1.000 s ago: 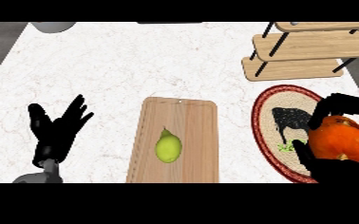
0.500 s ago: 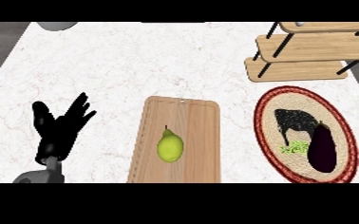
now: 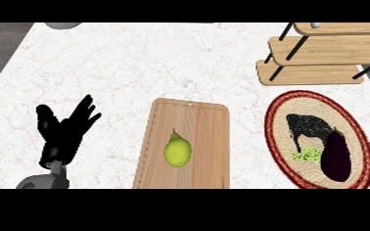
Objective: Pick the squash from the placemat and place it in the tiered shelf
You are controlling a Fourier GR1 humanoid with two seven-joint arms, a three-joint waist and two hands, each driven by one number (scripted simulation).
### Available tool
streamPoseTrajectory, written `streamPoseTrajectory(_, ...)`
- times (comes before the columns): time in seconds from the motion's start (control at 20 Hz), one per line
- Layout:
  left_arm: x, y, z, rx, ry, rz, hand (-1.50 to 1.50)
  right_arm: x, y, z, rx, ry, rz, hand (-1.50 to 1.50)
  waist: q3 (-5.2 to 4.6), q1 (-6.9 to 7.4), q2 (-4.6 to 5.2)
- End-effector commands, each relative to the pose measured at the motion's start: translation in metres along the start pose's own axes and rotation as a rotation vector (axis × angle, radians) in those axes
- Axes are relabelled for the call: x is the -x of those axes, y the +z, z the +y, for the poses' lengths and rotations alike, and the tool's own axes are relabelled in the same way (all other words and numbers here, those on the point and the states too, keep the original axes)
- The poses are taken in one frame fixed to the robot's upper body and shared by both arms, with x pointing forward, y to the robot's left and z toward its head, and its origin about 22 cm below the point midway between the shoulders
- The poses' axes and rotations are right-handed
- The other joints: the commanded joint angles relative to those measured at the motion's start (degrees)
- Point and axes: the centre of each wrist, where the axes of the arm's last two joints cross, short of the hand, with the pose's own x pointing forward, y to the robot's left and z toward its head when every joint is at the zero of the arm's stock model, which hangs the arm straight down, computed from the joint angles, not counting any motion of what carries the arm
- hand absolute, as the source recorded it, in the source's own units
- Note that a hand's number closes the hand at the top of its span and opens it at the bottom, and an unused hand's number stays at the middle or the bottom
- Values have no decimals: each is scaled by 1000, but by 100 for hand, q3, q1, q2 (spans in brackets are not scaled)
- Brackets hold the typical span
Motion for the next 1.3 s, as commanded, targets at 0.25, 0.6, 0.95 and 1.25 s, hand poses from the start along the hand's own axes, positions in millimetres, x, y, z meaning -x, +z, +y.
streamPoseTrajectory(0.25,-12,-9,-1,-8,8,39,0,20,-65,-21,-34,10,12,150,-14,12,31)
streamPoseTrajectory(0.6,21,8,-7,5,1,35,0,43,-88,-12,-84,107,-18,150,-12,65,40)
streamPoseTrajectory(0.95,14,-7,8,8,8,48,0,57,-118,24,-81,117,-22,150,-14,42,47)
streamPoseTrajectory(1.25,7,-2,-13,-4,-30,34,0,63,-131,36,-70,135,-31,150,-12,18,28)
